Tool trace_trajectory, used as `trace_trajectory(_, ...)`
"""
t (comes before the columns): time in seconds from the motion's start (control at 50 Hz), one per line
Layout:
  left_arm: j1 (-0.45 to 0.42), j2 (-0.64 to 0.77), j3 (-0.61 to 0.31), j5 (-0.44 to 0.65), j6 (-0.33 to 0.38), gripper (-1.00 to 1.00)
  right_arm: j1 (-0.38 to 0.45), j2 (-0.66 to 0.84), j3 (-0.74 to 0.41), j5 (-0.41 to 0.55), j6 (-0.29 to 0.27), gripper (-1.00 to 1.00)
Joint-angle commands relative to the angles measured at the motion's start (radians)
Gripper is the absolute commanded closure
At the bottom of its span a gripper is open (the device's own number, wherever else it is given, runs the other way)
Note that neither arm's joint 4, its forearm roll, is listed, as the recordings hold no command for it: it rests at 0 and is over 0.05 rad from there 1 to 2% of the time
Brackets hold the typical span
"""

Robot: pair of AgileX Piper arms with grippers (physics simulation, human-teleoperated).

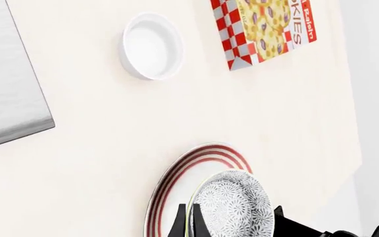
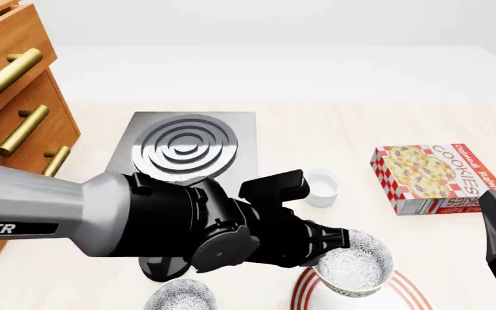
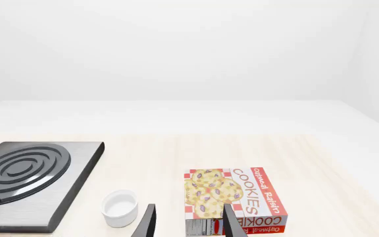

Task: Pick the akita bowl on the wooden cabinet and place it on the plate.

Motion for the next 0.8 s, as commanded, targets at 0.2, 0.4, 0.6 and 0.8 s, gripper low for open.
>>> trace_trajectory(0.2,-0.024,0.027,-0.009,-0.018,-0.01,1.0,0.0,0.0,0.0,0.0,0.0,-1.0)
trace_trajectory(0.4,-0.028,0.035,-0.012,-0.021,-0.012,1.0,0.0,0.0,0.0,0.0,0.0,-1.0)
trace_trajectory(0.6,-0.027,0.039,-0.01,-0.024,-0.016,1.0,0.0,0.0,0.0,0.0,0.0,-1.0)
trace_trajectory(0.8,-0.021,0.042,-0.01,-0.024,-0.015,1.0,0.0,0.0,0.0,0.0,0.0,-1.0)
